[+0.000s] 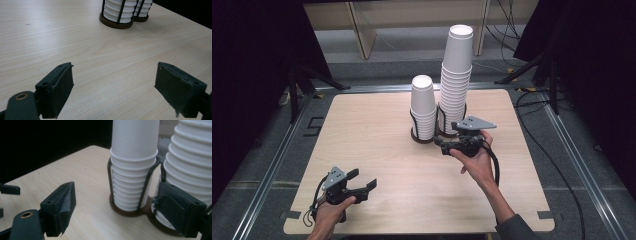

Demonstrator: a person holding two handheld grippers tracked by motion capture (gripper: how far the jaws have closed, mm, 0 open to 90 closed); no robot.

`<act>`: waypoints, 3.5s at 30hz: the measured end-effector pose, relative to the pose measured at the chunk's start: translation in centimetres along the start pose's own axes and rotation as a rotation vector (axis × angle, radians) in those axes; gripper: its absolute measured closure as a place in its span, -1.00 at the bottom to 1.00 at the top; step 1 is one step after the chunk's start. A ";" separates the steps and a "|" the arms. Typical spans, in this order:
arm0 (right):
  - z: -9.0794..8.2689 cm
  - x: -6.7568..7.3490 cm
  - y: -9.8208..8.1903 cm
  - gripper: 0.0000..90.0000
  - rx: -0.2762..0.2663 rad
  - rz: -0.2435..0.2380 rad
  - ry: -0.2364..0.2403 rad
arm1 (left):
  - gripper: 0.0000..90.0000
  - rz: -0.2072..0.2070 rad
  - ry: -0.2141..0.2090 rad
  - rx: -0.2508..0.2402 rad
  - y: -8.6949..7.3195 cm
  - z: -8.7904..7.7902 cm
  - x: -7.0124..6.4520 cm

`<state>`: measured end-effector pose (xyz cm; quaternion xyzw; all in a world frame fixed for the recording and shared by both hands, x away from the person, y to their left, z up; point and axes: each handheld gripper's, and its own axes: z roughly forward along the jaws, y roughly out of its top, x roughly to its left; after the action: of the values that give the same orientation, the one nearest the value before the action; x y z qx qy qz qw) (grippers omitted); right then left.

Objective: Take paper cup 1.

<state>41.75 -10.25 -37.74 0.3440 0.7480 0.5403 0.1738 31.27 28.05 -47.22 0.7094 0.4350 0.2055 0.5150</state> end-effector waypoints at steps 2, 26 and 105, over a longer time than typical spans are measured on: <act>0.5 0.1 0.6 -0.61 -0.009 -0.007 -0.014 | -0.68 0.011 -0.019 -0.021 0.0 0.2 0.1; 5.0 -1.0 5.2 -0.54 -0.032 -0.009 -0.077 | -0.68 -0.010 0.006 0.011 0.0 0.0 0.0; 9.7 0.5 11.0 -0.58 -0.072 0.091 -0.300 | -0.68 0.005 -0.008 0.001 0.0 0.0 0.1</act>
<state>51.14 -1.21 -30.92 0.4478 0.6774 0.5166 0.2714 31.33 28.10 -47.23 0.7117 0.4313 0.2034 0.5159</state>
